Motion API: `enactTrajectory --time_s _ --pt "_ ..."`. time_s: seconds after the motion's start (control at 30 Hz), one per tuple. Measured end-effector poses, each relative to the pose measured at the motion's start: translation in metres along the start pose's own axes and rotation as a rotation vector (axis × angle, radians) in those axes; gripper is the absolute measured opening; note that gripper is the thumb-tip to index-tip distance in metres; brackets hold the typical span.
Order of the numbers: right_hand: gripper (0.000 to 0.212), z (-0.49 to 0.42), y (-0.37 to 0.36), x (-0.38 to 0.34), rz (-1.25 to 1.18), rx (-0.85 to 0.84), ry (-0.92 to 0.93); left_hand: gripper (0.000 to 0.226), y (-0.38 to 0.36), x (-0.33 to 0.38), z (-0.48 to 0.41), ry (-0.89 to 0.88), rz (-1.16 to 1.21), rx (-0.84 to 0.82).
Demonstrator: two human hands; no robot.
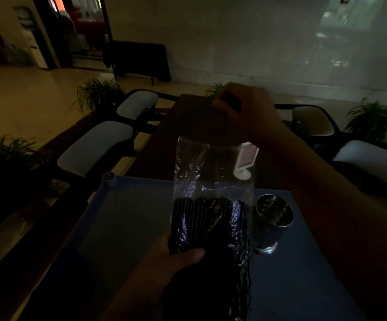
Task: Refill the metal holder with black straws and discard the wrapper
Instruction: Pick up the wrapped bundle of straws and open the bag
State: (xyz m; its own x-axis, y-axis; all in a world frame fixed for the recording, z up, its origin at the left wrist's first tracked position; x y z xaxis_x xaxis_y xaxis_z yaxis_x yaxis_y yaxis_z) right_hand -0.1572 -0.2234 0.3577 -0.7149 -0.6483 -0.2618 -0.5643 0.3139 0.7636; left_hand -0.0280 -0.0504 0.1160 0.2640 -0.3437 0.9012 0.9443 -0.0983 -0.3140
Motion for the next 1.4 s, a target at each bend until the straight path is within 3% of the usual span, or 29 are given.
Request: enactTrajectory --time_s 0.17,0.23,0.3,0.37,0.43,0.53,0.73,0.9,1.07,1.3,1.4 --pt "0.006 0.089 0.02 0.012 -0.372 0.255 -0.261 0.059 0.01 0.006 -0.005 -0.03 0.086 0.057" --pt "0.005 0.137 0.002 0.019 -0.56 0.307 -0.444 0.071 0.016 0.008 -0.006 -0.038 0.088 0.099" --pt "0.019 0.188 -0.036 0.021 -0.796 0.196 -0.674 0.091 0.021 0.01 -0.009 -0.05 0.063 0.157" --pt "0.039 0.228 -0.079 0.009 -1.073 -0.026 -0.847 0.103 0.02 0.01 -0.012 -0.042 0.052 0.178" --pt "0.048 0.249 -0.102 -0.011 -1.374 -0.167 -0.916 0.099 0.017 0.008 -0.016 -0.036 0.046 0.149" --pt "0.063 0.259 -0.109 -0.022 -1.627 -0.19 -0.922 0.079 0.007 0.002 -0.021 -0.008 0.057 0.075" --pt "0.055 0.261 -0.106 -0.006 -1.427 -0.172 -0.927 0.067 0.003 -0.005 -0.029 -0.021 0.05 0.054" --pt "0.051 0.25 -0.097 0.005 -1.3 -0.16 -0.89 0.071 -0.001 0.005 -0.033 -0.046 0.042 0.038" --pt "0.03 0.243 -0.095 0.01 -1.336 -0.089 -0.86 0.055 -0.007 0.017 -0.037 -0.076 0.012 0.0" --pt "0.04 0.258 -0.111 0.015 -1.328 -0.086 -0.971 0.062 -0.004 0.001 -0.042 -0.031 0.031 -0.019" --pt "0.037 0.26 -0.114 0.013 -1.354 -0.093 -0.98 0.051 -0.006 -0.001 -0.045 -0.028 0.036 -0.065"
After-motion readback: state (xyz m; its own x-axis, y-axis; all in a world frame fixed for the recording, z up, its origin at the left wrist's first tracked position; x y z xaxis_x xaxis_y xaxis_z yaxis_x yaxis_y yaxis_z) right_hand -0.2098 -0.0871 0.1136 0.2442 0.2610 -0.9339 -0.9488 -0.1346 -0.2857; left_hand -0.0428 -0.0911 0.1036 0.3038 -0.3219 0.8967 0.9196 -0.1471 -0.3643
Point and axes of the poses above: each hand's wrist, its own z-axis away from the middle knuckle, its own y-axis out of the back of the hand, x = y × z, the point moved 8 cm from there along -z, towards the middle knuckle, and after that the axes turned 3 degrees about z, right-handed, at the moved point
